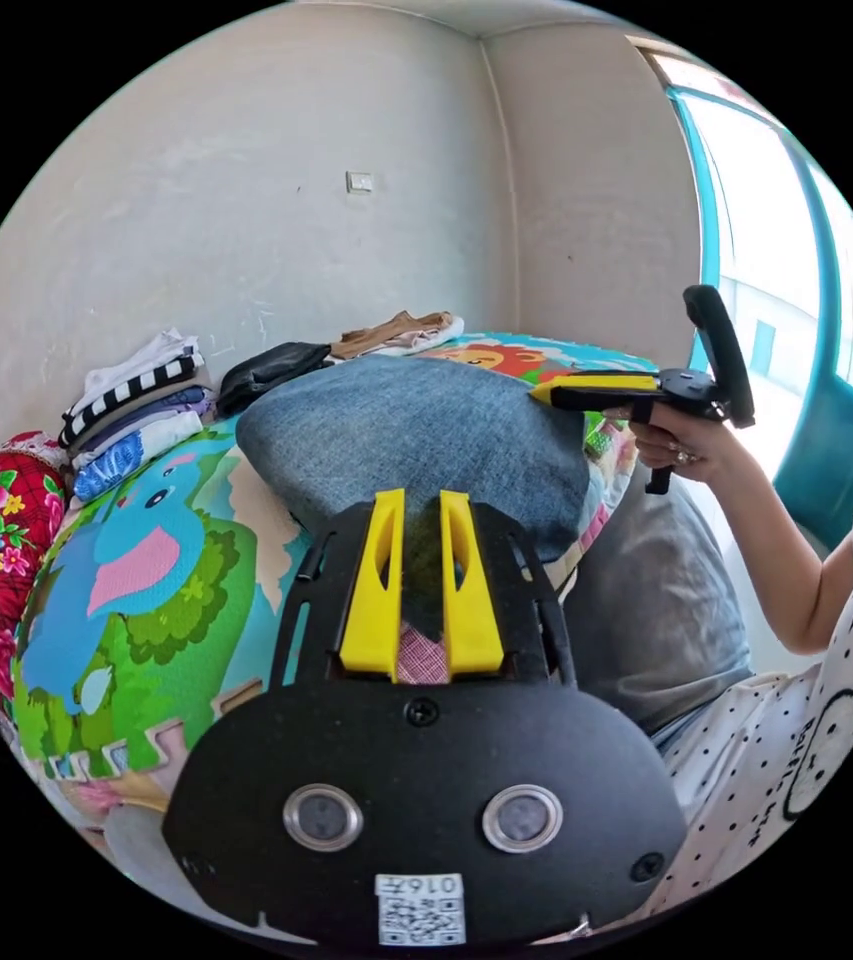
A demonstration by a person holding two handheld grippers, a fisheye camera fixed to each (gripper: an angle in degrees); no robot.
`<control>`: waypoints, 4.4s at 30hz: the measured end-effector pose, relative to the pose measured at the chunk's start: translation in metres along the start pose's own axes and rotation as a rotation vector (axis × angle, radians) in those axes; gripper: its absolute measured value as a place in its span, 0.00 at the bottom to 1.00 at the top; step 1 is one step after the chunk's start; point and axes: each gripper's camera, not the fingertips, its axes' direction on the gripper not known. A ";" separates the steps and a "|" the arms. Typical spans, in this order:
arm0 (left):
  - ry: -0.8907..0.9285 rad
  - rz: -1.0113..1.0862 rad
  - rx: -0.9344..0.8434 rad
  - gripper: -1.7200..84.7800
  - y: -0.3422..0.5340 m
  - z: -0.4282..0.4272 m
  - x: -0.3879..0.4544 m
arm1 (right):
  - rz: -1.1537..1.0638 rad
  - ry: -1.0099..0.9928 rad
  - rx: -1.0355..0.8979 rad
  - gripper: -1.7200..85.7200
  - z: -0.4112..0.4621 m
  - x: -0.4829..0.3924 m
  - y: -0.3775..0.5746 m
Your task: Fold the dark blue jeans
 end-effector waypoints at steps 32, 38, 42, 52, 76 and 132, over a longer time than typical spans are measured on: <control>-0.027 -0.052 0.000 0.18 0.038 -0.054 0.041 | -0.222 0.099 0.159 0.15 -0.126 -0.159 0.063; -0.122 0.087 -0.094 0.18 0.032 -0.037 0.073 | -0.327 0.097 0.003 0.16 -0.104 -0.202 0.053; -0.258 0.170 -0.146 0.17 0.038 -0.041 0.083 | -0.352 0.089 0.039 0.18 -0.121 -0.213 0.045; -0.242 0.083 -0.039 0.02 0.054 -0.053 0.071 | -0.529 0.123 0.180 0.20 -0.167 -0.270 0.046; -0.090 -0.068 -0.021 0.11 0.090 -0.071 0.009 | -0.786 0.329 0.255 0.11 -0.160 -0.405 -0.008; -0.483 0.553 0.001 0.19 0.032 -0.043 0.062 | -0.784 0.344 -0.027 0.13 -0.224 -0.296 -0.147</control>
